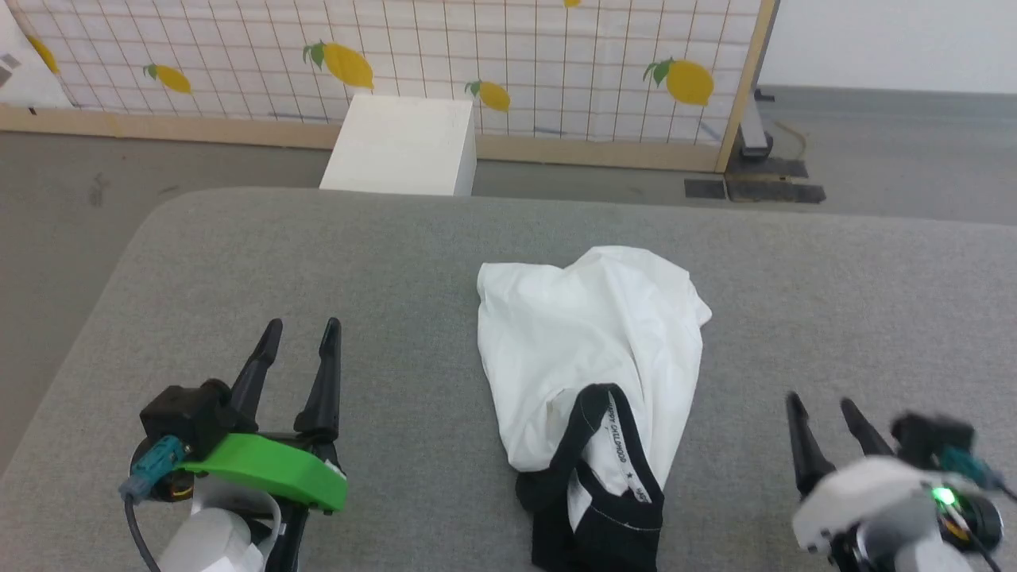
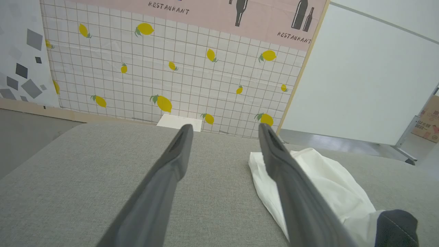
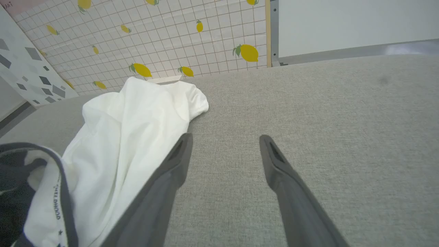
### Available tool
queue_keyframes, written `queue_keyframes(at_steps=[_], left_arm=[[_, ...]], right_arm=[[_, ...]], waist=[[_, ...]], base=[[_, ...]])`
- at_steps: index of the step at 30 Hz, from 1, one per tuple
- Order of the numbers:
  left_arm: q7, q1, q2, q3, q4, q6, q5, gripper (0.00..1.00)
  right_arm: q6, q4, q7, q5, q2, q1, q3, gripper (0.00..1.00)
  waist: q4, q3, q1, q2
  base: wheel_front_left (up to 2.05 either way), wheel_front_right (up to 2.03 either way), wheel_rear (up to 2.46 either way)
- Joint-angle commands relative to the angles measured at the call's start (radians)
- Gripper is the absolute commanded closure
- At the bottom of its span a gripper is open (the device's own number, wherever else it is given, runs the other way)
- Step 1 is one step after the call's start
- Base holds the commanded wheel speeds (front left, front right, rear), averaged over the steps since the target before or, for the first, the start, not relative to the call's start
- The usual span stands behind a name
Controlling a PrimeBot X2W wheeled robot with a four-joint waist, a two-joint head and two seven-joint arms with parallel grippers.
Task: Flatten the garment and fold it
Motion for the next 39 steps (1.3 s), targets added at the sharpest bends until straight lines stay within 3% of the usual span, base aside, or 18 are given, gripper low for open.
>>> queue_keyframes(at_steps=[1,12,18,25,26,27,28,32,39], left_arm=[[-0.004,0.017,-0.011,0.013,0.0,-0.012,0.017,0.0],[-0.004,0.014,-0.141,0.105,-0.004,-0.102,0.122,0.0],[-0.004,-0.004,-0.188,0.139,-0.001,-0.13,0.165,0.0],[-0.004,-0.027,-0.221,0.155,0.012,-0.147,0.192,0.0],[-0.004,-0.03,-0.223,0.154,0.015,-0.147,0.194,0.0],[-0.004,-0.031,-0.222,0.153,0.018,-0.148,0.196,0.0],[-0.004,-0.032,-0.222,0.155,0.019,-0.148,0.198,0.0],[-0.004,-0.032,-0.212,0.155,0.022,-0.149,0.202,0.0],[-0.004,-0.013,-0.196,0.155,0.024,-0.149,0.203,0.0]], right_arm=[[-0.001,-0.008,0.037,-0.014,0.0,-0.042,0.013,0.0],[-0.001,0.017,0.635,-0.188,0.0,-0.285,0.132,0.0],[-0.001,0.031,0.803,-0.258,-0.018,-0.329,0.161,0.0],[-0.001,0.097,0.881,-0.26,-0.024,-0.298,0.171,0.0],[-0.001,0.102,0.88,-0.255,-0.022,-0.295,0.173,0.72],[-0.001,0.102,0.874,-0.247,-0.021,-0.294,0.172,0.8],[-0.001,0.098,0.861,-0.239,-0.02,-0.297,0.17,1.0],[-0.001,0.066,0.792,-0.214,-0.023,-0.318,0.143,1.0],[-0.001,-0.092,0.67,-0.184,-0.02,-0.322,-0.039,1.0]], waist=[[0.001,0.021,0.0001,0.0],[0.094,0.12,0.0001,0.0],[0.148,0.169,0.0001,0.0],[0.187,0.201,0.0001,0.0],[0.188,0.202,0.0001,0.0],[0.187,0.202,0.0001,0.0],[0.184,0.201,0.0001,0.0],[0.16,0.185,0.0001,0.0],[0.089,0.139,0.0001,0.0]], base=[[0.0,0.0,0.0],[0.0,0.0,0.0],[0.0,0.0,0.0],[0.0,0.0,0.0],[0.0,0.0,0.0],[0.0,0.0,0.0],[0.0,0.0,0.0],[0.0,0.0,0.0],[0.0,0.0,0.0]])
